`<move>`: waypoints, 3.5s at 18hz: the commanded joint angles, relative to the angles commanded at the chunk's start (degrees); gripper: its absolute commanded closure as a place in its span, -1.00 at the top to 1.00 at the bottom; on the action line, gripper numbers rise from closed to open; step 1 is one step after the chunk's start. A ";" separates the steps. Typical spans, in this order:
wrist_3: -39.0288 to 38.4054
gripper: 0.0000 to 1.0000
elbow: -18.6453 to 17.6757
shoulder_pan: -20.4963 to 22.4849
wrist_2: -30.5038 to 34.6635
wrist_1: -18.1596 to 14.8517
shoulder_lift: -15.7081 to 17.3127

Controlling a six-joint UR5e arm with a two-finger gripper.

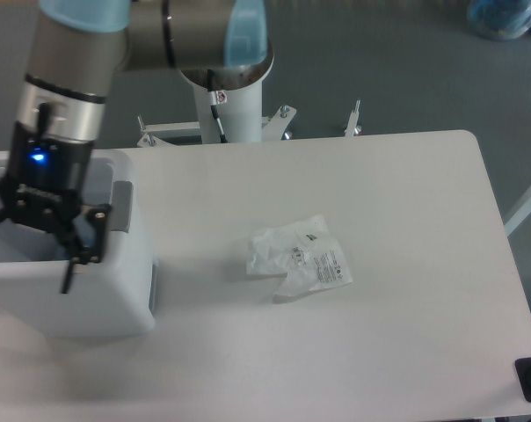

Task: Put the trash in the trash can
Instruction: 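Move the open gripper over the white plastic wrapper, then lower the gripper and pinch the wrapper's edge, then lift the wrapper and carry it above the trash bin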

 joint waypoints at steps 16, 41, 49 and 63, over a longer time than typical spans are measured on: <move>27.84 1.00 -18.88 10.56 16.16 -0.97 1.49; 40.42 0.99 -31.29 3.09 38.23 -2.02 -6.85; 40.60 -0.68 -30.50 2.74 38.23 -2.02 -7.29; 39.55 -1.00 -21.54 8.53 21.93 -3.16 -2.21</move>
